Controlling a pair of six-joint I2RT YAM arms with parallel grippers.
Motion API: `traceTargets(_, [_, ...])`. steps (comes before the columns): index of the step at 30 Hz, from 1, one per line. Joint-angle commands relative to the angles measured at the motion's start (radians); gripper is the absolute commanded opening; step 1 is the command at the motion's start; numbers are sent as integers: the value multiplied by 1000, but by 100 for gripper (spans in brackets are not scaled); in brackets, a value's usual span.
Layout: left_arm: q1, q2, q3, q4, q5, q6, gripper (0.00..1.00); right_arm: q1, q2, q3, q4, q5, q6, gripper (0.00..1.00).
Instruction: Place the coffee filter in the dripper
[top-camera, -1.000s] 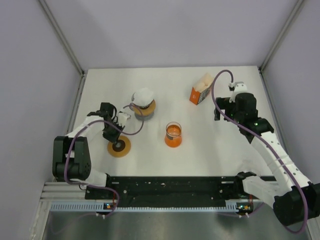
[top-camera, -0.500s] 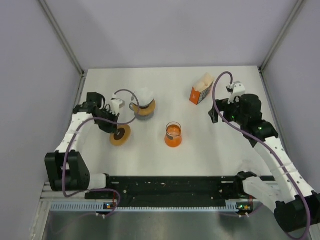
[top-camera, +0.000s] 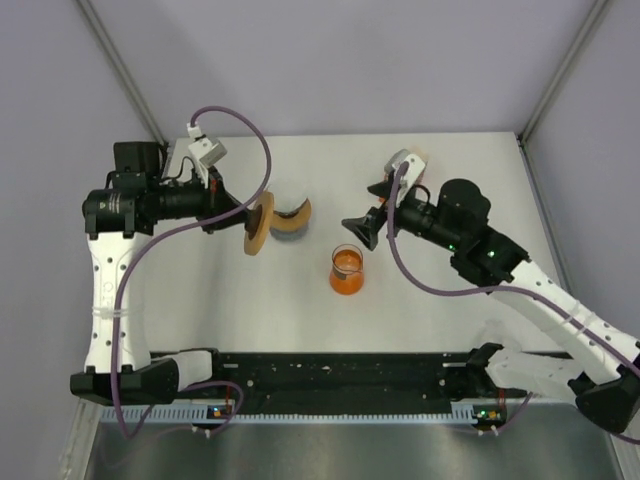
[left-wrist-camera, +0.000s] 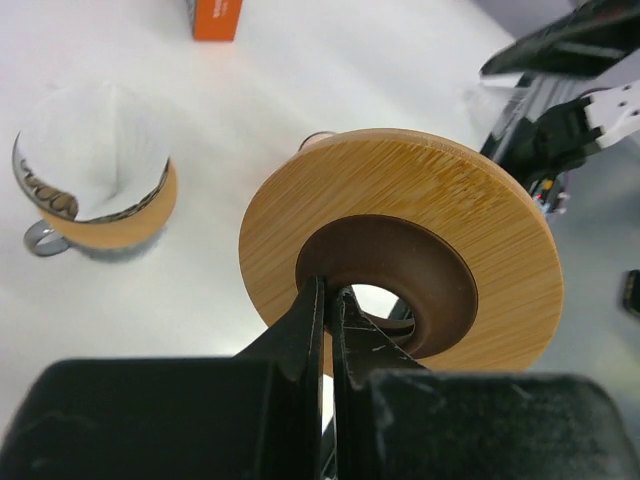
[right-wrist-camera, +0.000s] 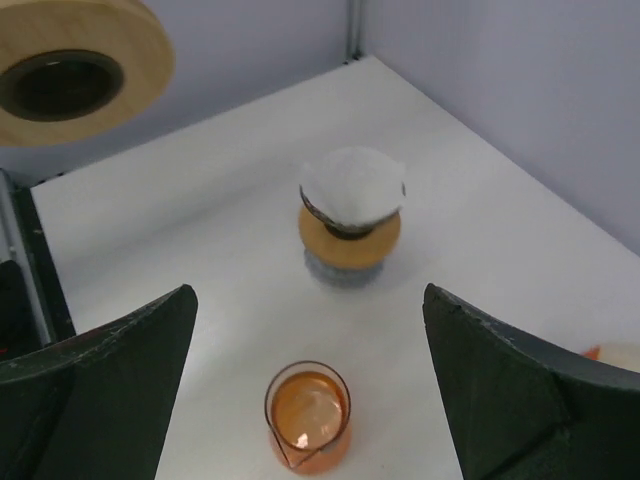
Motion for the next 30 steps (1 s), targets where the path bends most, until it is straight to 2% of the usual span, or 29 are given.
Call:
traceTargets(1, [-10, -5, 75, -1, 164, -137, 0, 99, 66, 43, 359, -171, -49, 95])
traceTargets(6, [-20, -23, 98, -1, 254, -164, 0, 188, 202, 110, 521, -269, -129, 96])
traceTargets(8, [-23, -28, 107, 2, 250, -172, 0, 205, 253, 144, 560, -302, -127, 96])
traceTargets(22, [-30, -20, 67, 57, 256, -230, 0, 233, 425, 296, 593, -389, -91, 95])
traceTargets(27, [-32, -22, 27, 74, 287, -238, 0, 234, 457, 319, 594, -377, -78, 88])
traceTargets(30, [-33, -25, 4, 95, 287, -253, 0, 234, 483, 348, 579, -371, -72, 79])
